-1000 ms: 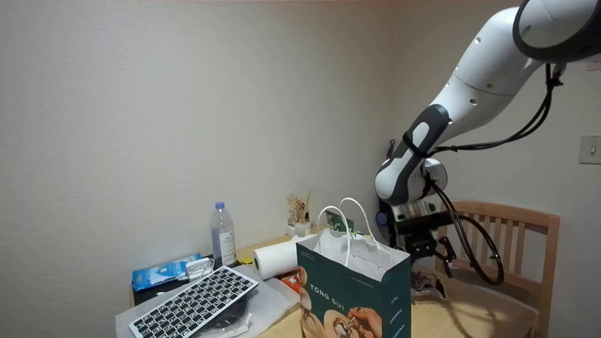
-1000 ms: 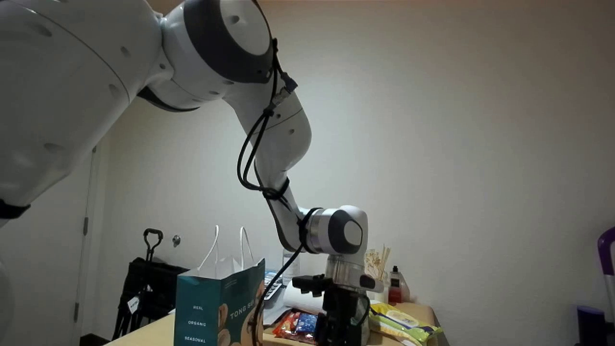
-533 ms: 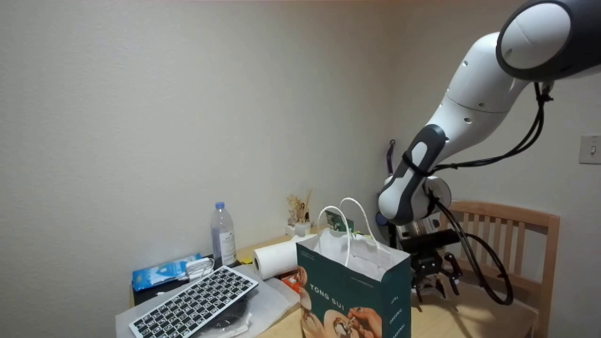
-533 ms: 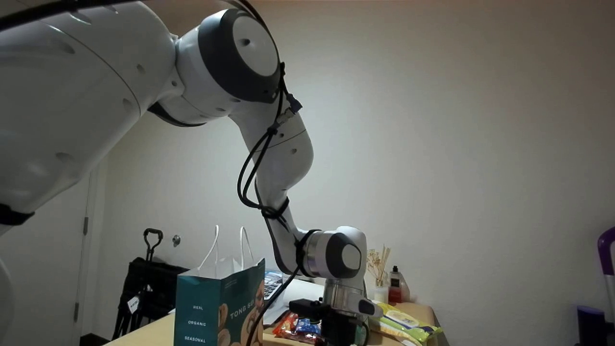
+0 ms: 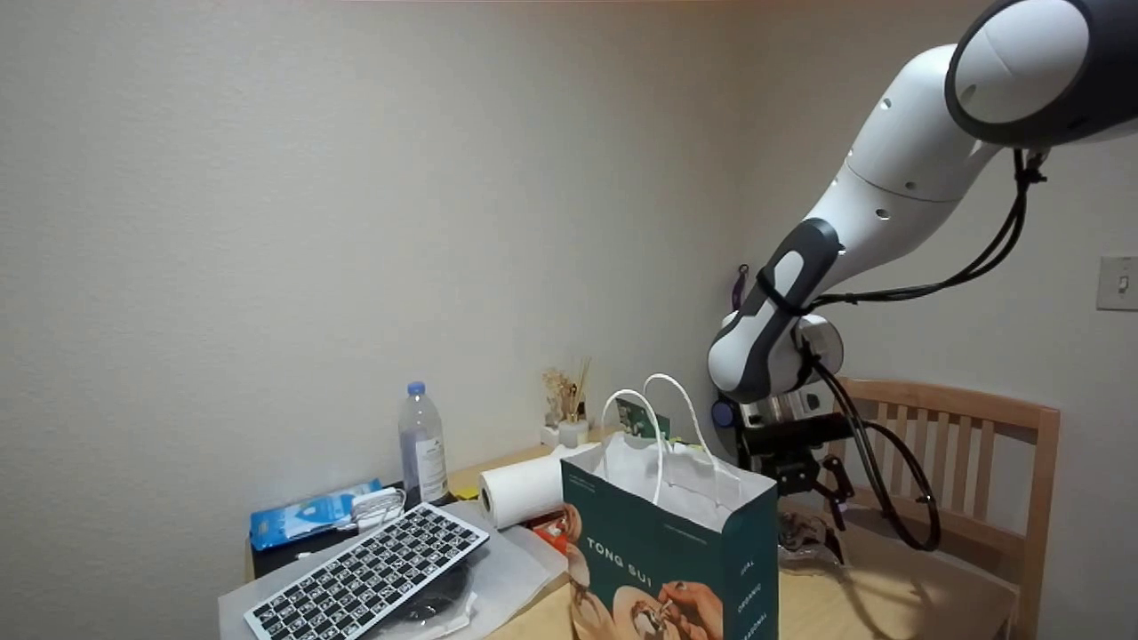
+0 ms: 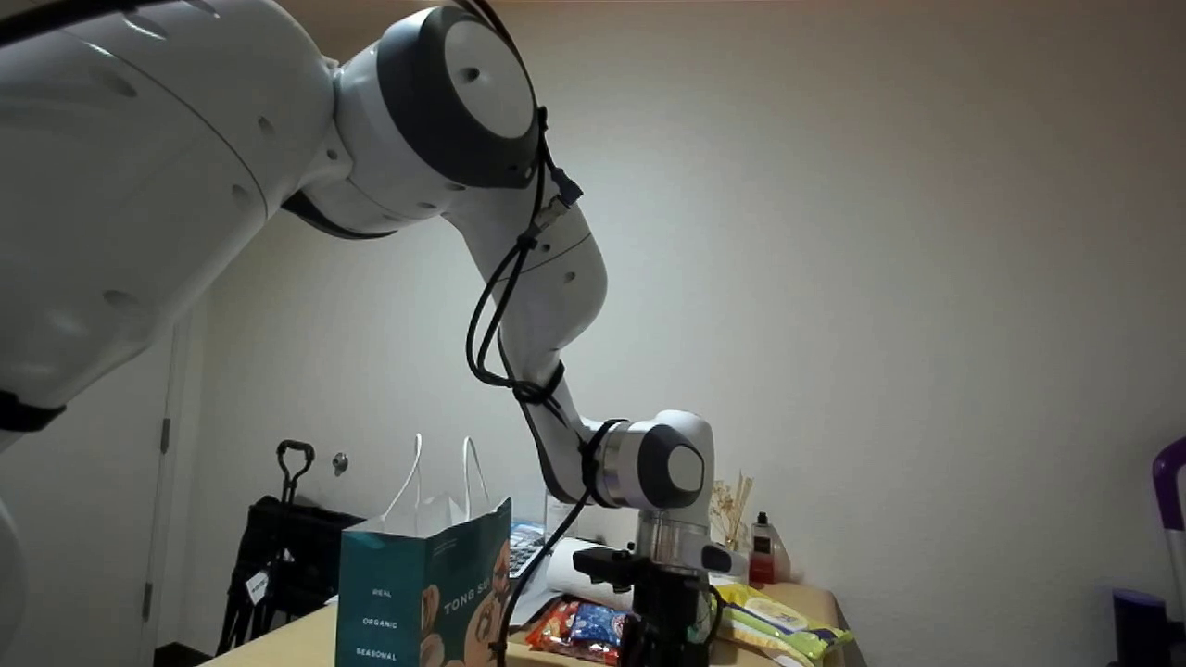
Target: Pick up the black plastic and put it in the paper bag
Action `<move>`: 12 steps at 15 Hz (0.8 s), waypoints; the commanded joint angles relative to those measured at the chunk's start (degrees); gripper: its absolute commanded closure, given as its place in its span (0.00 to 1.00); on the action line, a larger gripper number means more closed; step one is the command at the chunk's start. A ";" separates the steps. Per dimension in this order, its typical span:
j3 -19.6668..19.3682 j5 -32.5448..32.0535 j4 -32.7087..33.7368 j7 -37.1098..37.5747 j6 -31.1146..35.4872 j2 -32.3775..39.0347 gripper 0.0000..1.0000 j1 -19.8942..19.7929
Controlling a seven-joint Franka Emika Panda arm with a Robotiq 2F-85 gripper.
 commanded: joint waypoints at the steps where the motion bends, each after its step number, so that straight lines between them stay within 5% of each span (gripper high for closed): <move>1: 0.51 0.94 3.20 -1.47 -1.87 1.56 0.00 -1.12; 12: 0.68 1.40 15.77 -3.57 -12.21 15.36 0.00 -4.24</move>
